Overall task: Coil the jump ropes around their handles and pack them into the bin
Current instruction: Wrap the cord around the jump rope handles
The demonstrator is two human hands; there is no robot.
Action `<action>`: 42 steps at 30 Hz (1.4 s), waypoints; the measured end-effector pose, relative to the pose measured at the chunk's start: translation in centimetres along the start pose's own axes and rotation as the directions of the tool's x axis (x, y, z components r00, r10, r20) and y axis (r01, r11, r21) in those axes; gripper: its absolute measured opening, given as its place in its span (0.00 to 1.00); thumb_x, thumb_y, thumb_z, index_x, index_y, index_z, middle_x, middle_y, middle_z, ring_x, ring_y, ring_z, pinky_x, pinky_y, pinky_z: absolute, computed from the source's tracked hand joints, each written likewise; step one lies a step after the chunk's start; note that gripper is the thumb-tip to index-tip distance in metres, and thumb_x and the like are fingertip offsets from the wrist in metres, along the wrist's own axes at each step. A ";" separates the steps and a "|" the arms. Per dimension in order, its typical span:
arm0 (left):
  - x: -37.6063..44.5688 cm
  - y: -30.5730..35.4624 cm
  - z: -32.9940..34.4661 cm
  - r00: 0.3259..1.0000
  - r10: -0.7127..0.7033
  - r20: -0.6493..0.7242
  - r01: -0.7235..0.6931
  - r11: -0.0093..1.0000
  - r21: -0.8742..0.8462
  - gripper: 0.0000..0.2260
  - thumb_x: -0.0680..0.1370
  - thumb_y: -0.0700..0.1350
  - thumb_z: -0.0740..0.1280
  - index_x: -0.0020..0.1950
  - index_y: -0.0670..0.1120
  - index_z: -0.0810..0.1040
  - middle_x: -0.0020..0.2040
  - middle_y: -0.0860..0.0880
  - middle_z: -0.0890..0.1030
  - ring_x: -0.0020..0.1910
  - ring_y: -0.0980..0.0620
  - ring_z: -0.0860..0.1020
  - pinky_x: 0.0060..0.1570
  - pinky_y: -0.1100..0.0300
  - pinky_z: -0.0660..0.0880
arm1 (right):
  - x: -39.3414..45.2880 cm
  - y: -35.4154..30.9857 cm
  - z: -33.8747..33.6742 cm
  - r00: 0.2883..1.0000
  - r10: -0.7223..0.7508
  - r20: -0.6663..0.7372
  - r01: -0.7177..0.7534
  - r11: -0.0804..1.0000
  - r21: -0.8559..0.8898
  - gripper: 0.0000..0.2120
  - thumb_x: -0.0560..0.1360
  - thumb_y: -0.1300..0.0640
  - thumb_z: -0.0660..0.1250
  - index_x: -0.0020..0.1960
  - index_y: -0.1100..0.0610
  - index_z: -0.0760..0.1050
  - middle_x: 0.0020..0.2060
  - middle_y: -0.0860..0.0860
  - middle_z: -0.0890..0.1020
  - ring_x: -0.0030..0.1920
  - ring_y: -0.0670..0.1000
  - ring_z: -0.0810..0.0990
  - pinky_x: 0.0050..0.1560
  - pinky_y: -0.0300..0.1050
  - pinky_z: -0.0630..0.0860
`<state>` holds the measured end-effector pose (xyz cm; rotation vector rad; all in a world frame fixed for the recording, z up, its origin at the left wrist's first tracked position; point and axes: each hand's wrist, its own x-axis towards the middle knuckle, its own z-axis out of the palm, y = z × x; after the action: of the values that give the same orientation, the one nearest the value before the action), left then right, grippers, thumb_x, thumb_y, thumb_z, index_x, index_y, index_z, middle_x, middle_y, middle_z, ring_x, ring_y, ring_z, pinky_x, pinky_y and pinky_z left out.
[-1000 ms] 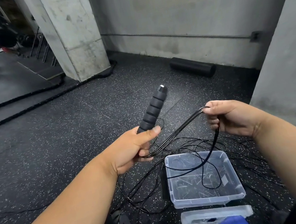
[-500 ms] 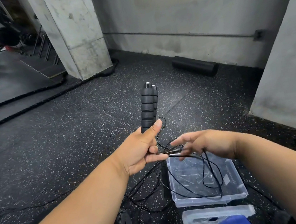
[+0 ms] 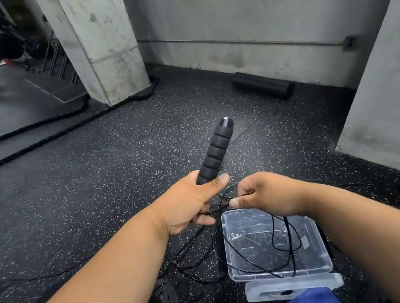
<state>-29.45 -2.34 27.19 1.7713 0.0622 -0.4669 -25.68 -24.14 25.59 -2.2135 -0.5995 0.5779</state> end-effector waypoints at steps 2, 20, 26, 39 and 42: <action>0.4 -0.7 -0.5 0.993 0.030 -0.113 -0.002 0.972 0.235 0.22 0.75 0.64 0.75 0.61 0.54 0.73 0.41 0.52 0.74 0.33 0.56 0.74 0.37 0.57 0.78 | -0.4 -0.1 -1.1 0.998 -0.016 -0.062 0.013 0.999 -0.049 0.21 0.76 0.41 0.73 0.40 0.58 0.74 0.28 0.43 0.71 0.28 0.44 0.67 0.33 0.41 0.67; -0.1 0.1 1.8 0.937 0.265 -0.226 0.028 0.589 0.808 0.17 0.77 0.57 0.72 0.54 0.51 0.68 0.48 0.51 0.82 0.49 0.43 0.81 0.40 0.55 0.69 | -2.1 -2.8 -4.4 0.923 -0.245 -0.295 0.155 0.942 -0.299 0.06 0.69 0.47 0.81 0.41 0.44 0.84 0.38 0.40 0.81 0.35 0.42 0.78 0.37 0.40 0.74; -0.8 -0.2 3.9 0.962 0.265 0.073 -0.170 0.364 0.916 0.15 0.77 0.51 0.71 0.53 0.52 0.66 0.44 0.50 0.80 0.46 0.41 0.81 0.38 0.57 0.66 | -2.0 -2.7 -4.2 0.981 -0.181 -0.075 0.160 0.961 -0.226 0.08 0.67 0.51 0.83 0.41 0.45 0.85 0.39 0.44 0.84 0.38 0.43 0.81 0.42 0.42 0.78; -2.1 0.7 4.1 0.921 0.343 0.183 -0.371 0.634 0.679 0.18 0.73 0.50 0.79 0.52 0.55 0.71 0.43 0.54 0.82 0.40 0.56 0.79 0.41 0.59 0.77 | -0.9 1.0 -4.5 0.978 -0.170 0.118 0.081 0.841 0.536 0.09 0.70 0.52 0.79 0.42 0.53 0.80 0.36 0.52 0.80 0.33 0.46 0.77 0.33 0.37 0.73; -1.8 0.4 3.8 0.945 0.326 -0.003 -0.278 0.810 0.516 0.18 0.72 0.54 0.80 0.53 0.58 0.73 0.45 0.56 0.83 0.40 0.60 0.78 0.43 0.61 0.78 | -0.6 1.9 -2.6 0.988 -0.152 0.038 0.108 0.837 0.536 0.08 0.76 0.63 0.66 0.42 0.53 0.79 0.37 0.50 0.79 0.36 0.47 0.76 0.38 0.42 0.74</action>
<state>-32.02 -5.62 27.49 2.2765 -0.3073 -0.1706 -24.24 -27.08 25.89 -1.6167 -0.5448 0.6696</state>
